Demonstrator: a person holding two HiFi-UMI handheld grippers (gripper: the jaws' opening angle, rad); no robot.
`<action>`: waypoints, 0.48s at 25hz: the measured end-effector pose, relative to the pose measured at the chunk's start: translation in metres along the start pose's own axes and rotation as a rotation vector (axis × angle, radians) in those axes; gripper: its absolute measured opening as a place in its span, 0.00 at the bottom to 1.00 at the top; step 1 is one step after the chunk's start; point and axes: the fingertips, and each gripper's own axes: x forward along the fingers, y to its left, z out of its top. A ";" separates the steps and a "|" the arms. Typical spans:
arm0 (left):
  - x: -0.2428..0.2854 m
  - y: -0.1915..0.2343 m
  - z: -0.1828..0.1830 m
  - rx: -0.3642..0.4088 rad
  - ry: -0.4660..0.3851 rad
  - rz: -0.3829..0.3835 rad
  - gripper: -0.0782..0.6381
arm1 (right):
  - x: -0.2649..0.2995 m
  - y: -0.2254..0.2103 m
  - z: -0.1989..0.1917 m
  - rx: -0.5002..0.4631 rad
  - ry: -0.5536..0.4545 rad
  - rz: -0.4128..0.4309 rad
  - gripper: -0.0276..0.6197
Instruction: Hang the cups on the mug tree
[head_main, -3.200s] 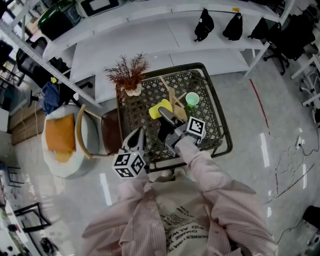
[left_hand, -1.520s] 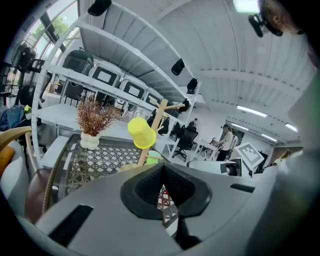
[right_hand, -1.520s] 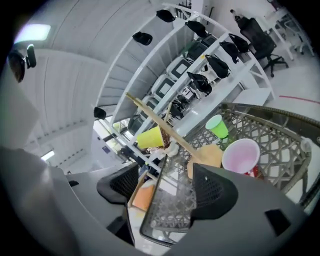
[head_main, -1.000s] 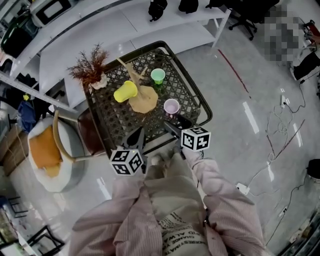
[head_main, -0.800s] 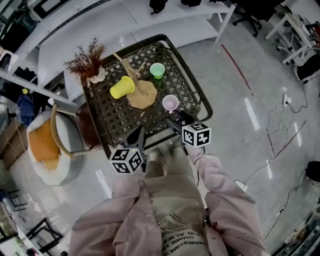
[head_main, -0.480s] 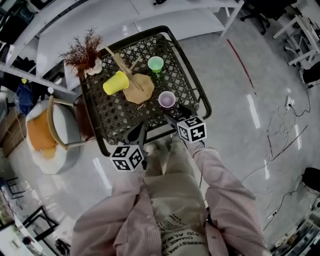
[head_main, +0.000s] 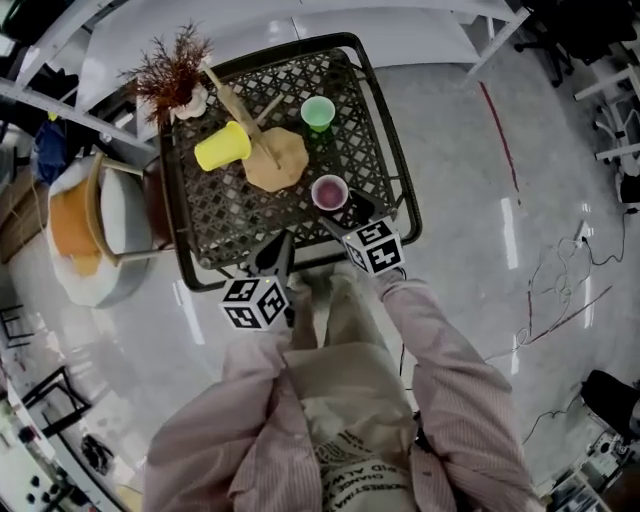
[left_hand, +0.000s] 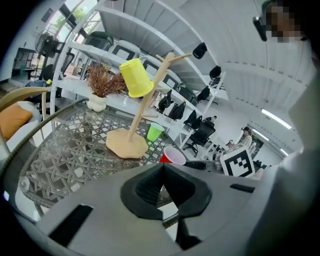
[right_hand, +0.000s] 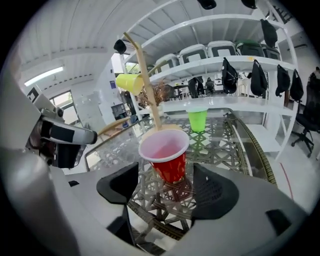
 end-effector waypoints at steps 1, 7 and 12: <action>0.001 0.000 -0.002 -0.009 -0.005 0.011 0.11 | 0.002 0.000 0.000 -0.015 0.004 0.013 0.52; 0.008 0.003 -0.010 -0.059 -0.041 0.068 0.11 | 0.018 -0.004 -0.001 -0.103 0.018 0.065 0.52; 0.009 0.003 -0.017 -0.087 -0.056 0.095 0.11 | 0.026 -0.006 0.000 -0.158 0.023 0.071 0.52</action>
